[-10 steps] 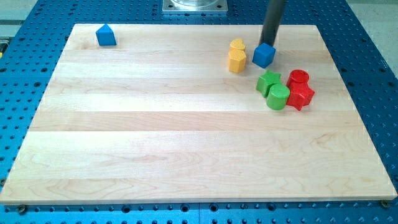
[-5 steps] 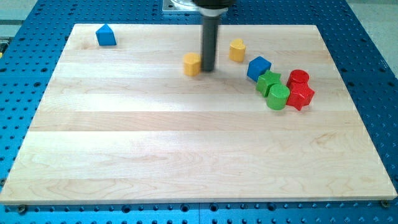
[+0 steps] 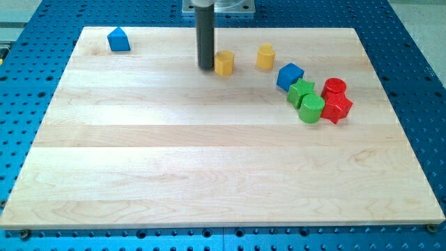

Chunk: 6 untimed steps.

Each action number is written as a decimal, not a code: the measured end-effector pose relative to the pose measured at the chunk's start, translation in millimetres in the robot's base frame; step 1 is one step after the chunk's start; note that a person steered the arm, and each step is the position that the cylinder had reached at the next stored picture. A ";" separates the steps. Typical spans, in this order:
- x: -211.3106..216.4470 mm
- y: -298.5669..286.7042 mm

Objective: Form a diagonal line with yellow blocks and cube

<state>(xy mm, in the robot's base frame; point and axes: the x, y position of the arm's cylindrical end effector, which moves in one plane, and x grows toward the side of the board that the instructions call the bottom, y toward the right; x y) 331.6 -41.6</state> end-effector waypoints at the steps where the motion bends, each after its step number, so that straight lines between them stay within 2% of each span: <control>1: 35.4 32.5; 2: -3.9 60.8; 3: -50.9 54.1; 5: -66.7 57.9; 6: -54.8 27.2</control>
